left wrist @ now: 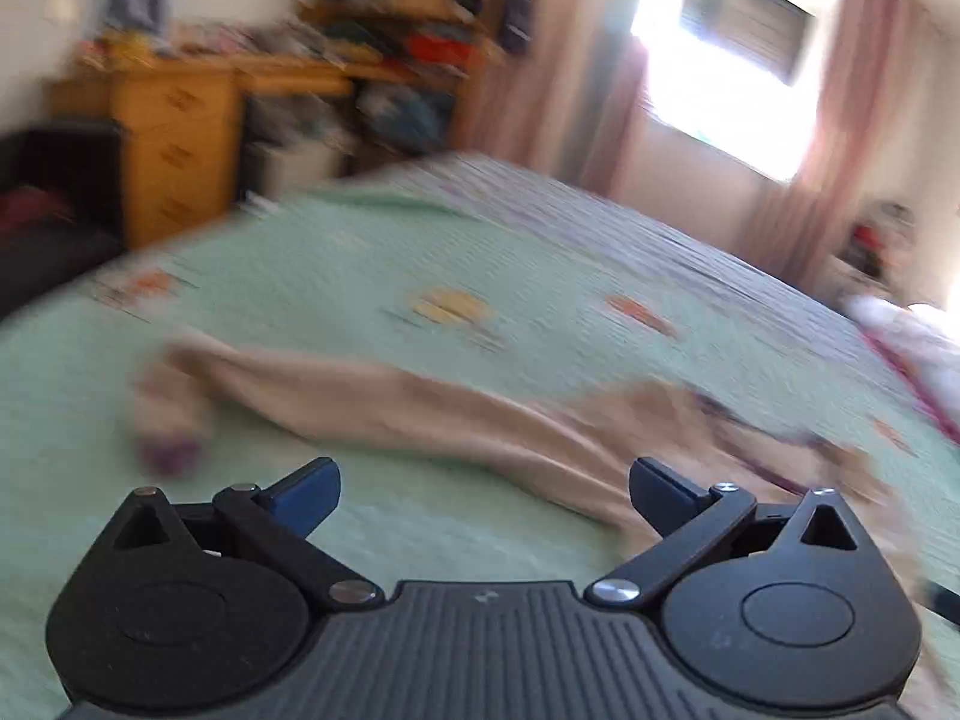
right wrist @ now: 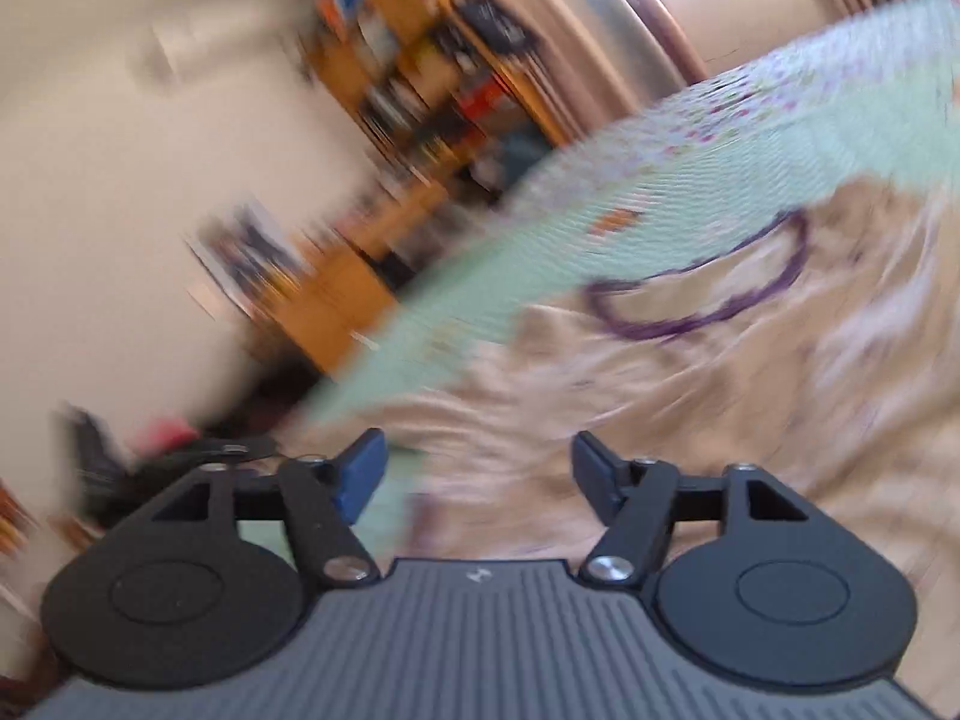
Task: Fold clothes
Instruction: 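Grasp the sleeve end with purple cuff using the left gripper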
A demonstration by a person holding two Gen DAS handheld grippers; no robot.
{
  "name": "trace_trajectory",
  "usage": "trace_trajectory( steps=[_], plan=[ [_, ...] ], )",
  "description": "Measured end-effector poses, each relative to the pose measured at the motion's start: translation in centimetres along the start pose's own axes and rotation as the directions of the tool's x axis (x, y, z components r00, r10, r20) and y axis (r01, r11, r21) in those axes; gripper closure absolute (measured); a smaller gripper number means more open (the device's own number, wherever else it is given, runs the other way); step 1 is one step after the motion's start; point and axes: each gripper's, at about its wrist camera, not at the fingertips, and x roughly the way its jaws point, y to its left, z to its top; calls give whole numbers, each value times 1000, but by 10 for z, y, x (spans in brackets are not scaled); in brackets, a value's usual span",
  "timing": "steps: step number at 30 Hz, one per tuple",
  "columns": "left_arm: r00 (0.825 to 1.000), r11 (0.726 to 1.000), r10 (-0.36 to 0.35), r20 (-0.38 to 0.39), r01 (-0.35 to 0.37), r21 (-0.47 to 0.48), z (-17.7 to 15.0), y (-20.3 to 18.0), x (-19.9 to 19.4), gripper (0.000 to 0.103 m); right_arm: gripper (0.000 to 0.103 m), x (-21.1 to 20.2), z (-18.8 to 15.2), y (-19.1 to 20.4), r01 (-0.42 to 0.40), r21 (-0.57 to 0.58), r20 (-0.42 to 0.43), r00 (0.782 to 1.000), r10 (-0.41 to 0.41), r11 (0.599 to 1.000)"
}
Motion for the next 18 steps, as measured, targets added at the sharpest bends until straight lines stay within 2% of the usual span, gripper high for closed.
trace_trajectory(
  steps=[2, 3, 5, 8, 10, 14, 17, 18],
  plan=[
    [990, 991, 130, 49, -132, 36, 5, 44, 6, 1, 17, -19, -18, -11, -82, 67, 70, 995, 78, 994],
    [988, 987, 153, 33, -154, 47, 4, 61, 14, 1, 13, -25, -24, -17, -90, 77, 84, 993, 84, 993],
    [985, 983, 171, -5, -170, 71, -1, 89, 31, 4, 12, -27, -34, -30, -64, 86, 70, 996, 58, 994],
    [992, 986, 125, 12, -125, 114, -5, 103, 44, 4, 12, -17, -43, -50, -19, 141, 13, 1000, 18, 990],
    [995, 984, 96, 9, -96, 151, -4, 102, 54, 10, 14, -13, -48, -59, -3, 150, 1, 1000, 3, 989],
    [997, 966, 83, 3, -81, 246, -4, 93, 70, 11, 13, -12, -50, -61, -26, 138, 3, 1000, 26, 990],
    [995, 956, 101, 21, -103, 273, -8, 90, 73, 12, 13, -10, -51, -61, -25, 124, -1, 1000, 26, 992],
    [995, 957, 101, 18, -102, 273, -9, 89, 74, 15, 13, -11, -52, -62, -26, 124, -1, 1000, 27, 992]
  ],
)
